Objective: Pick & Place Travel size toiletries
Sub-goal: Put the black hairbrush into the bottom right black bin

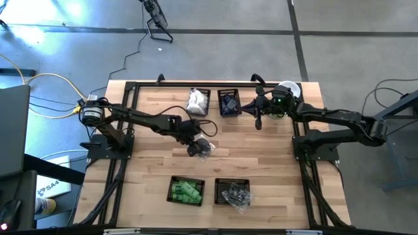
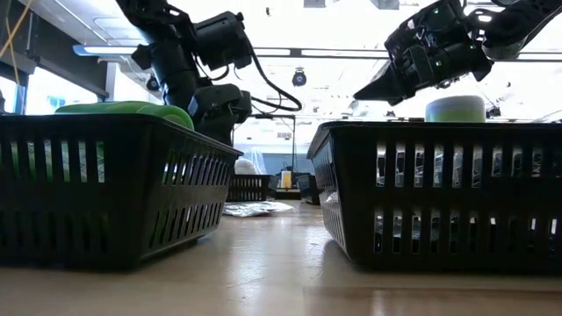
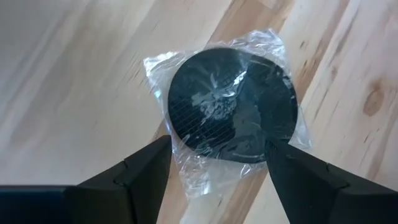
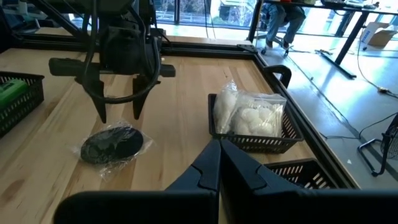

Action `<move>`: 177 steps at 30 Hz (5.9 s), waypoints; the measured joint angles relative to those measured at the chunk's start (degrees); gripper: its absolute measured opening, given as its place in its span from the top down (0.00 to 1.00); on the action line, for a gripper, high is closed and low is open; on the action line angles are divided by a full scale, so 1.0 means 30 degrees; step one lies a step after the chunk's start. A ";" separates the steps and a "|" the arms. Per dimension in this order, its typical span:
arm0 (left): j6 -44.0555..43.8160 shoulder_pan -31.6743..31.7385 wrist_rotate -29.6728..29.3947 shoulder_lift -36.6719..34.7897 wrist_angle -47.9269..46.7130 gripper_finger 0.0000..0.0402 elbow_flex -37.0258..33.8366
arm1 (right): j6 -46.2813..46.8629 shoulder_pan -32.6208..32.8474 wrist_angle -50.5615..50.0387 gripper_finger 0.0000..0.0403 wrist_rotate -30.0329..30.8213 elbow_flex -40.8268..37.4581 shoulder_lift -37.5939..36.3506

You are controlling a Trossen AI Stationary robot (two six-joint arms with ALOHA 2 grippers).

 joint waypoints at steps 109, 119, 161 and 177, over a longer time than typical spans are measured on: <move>0.0692 0.2798 0.2657 -0.2222 0.3486 0.99 -0.0481 | -0.0465 -0.0006 0.0370 0.99 0.0061 0.0007 0.0004; 0.3150 0.2790 0.2925 -0.2222 0.6345 0.99 0.0389 | -0.0656 -0.0001 0.0920 0.99 0.0010 0.0007 0.0007; 1.2335 0.5010 0.1556 -0.2222 0.8863 0.99 0.5420 | -0.0285 -0.0300 0.1649 0.48 0.0770 0.0000 -0.0867; 1.1816 0.4597 0.1996 -0.1953 0.8877 0.99 0.5413 | 0.1490 0.0995 0.5948 0.49 0.0064 0.0000 0.1084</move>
